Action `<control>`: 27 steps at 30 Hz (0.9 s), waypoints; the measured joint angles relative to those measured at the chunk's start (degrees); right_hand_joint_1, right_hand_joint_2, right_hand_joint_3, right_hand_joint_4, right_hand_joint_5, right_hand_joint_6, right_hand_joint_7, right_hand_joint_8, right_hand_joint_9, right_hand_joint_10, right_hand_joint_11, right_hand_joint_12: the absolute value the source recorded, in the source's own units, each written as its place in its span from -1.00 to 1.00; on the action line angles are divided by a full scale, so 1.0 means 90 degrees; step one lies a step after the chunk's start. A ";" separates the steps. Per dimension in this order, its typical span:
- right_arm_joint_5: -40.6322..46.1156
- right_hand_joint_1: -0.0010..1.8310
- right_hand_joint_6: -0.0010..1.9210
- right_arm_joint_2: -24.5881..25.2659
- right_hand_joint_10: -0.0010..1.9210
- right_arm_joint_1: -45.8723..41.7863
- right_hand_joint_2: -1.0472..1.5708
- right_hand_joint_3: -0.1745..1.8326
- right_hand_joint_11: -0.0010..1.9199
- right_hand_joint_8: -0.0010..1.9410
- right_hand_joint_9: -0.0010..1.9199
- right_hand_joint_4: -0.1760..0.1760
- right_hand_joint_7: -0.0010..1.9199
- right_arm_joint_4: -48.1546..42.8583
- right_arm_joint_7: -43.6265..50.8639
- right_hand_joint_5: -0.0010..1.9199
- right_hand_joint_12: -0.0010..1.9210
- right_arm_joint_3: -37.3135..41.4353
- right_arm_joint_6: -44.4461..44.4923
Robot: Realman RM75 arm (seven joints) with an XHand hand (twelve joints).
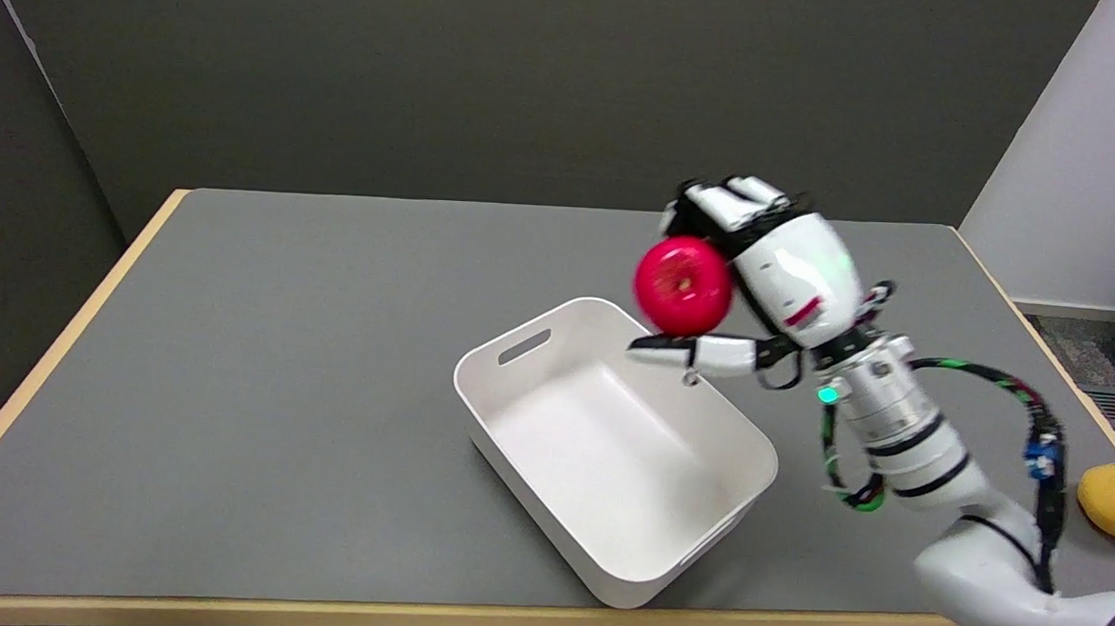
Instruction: Place the red apple into the white box.
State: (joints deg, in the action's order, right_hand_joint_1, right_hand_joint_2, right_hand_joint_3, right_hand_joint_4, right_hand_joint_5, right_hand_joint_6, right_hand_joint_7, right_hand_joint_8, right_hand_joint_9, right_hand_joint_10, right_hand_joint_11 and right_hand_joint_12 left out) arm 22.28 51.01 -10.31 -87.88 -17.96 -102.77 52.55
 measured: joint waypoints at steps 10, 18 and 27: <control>-0.0401 0.20 0.80 0.0610 1.00 0.0265 0.71 -0.41 -0.44 0.86 -0.11 -1.00 -0.43 -0.0026 -0.0129 -0.47 1.00 -0.0597 -0.0965; -0.0326 -0.46 -0.28 0.0889 0.40 0.0365 0.38 0.05 -0.56 -0.16 -0.35 0.25 -0.38 0.0207 -0.0188 -0.64 0.87 -0.0868 -0.1499; 0.0198 -0.74 -0.55 0.1016 -0.61 0.0386 0.24 0.10 -1.00 -0.87 -1.00 0.55 -0.96 0.0371 -0.0305 -0.86 0.12 -0.1084 -0.1768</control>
State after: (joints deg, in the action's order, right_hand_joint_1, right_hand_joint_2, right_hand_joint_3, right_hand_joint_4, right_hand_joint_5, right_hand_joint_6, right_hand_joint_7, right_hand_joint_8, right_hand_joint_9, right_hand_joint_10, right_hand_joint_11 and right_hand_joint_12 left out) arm 24.07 60.16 -6.83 -84.53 -20.71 -112.53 36.64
